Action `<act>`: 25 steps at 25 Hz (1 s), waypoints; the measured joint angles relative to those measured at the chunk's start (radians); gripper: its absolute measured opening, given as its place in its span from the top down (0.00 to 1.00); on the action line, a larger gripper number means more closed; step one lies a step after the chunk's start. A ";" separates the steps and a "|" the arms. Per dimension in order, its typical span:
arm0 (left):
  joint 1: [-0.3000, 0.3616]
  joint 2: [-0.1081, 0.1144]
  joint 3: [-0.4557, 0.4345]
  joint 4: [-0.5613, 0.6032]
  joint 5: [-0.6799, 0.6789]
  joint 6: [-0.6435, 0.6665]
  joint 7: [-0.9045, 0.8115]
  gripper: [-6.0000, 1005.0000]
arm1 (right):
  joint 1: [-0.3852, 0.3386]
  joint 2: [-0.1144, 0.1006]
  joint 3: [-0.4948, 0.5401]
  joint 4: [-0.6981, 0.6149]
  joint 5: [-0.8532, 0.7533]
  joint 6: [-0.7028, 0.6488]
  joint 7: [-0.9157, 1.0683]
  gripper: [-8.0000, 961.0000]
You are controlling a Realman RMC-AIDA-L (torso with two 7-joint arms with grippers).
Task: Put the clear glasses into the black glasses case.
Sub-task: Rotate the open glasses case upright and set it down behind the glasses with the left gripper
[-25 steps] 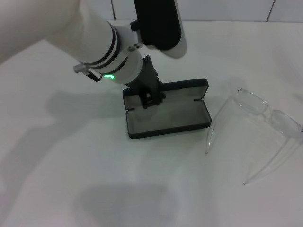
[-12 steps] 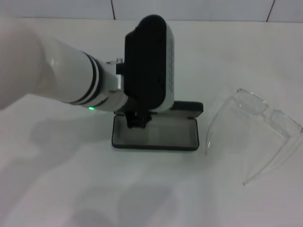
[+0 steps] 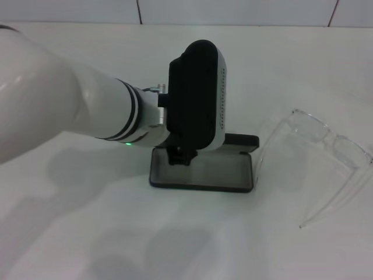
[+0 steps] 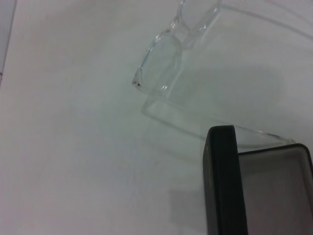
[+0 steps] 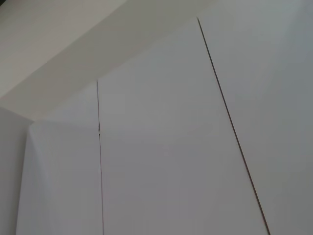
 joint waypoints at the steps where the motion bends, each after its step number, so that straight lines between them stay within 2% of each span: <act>1: -0.001 0.000 0.002 -0.006 -0.010 -0.014 0.004 0.80 | 0.000 0.000 0.000 0.002 0.000 0.000 0.000 0.09; 7: -0.016 -0.003 0.037 -0.057 -0.061 -0.127 0.011 0.79 | -0.004 0.000 0.000 0.004 -0.003 0.000 0.000 0.09; 19: -0.026 -0.006 0.083 -0.116 -0.049 -0.203 -0.059 0.79 | -0.016 0.002 0.001 0.005 -0.033 0.003 0.000 0.09; 24: -0.026 -0.006 0.092 -0.111 -0.003 -0.203 -0.109 0.79 | -0.011 -0.007 0.001 0.003 -0.080 0.026 0.003 0.09; 25: -0.025 -0.006 0.096 -0.108 0.001 -0.203 -0.113 0.78 | -0.001 -0.015 0.001 -0.006 -0.126 0.058 0.035 0.09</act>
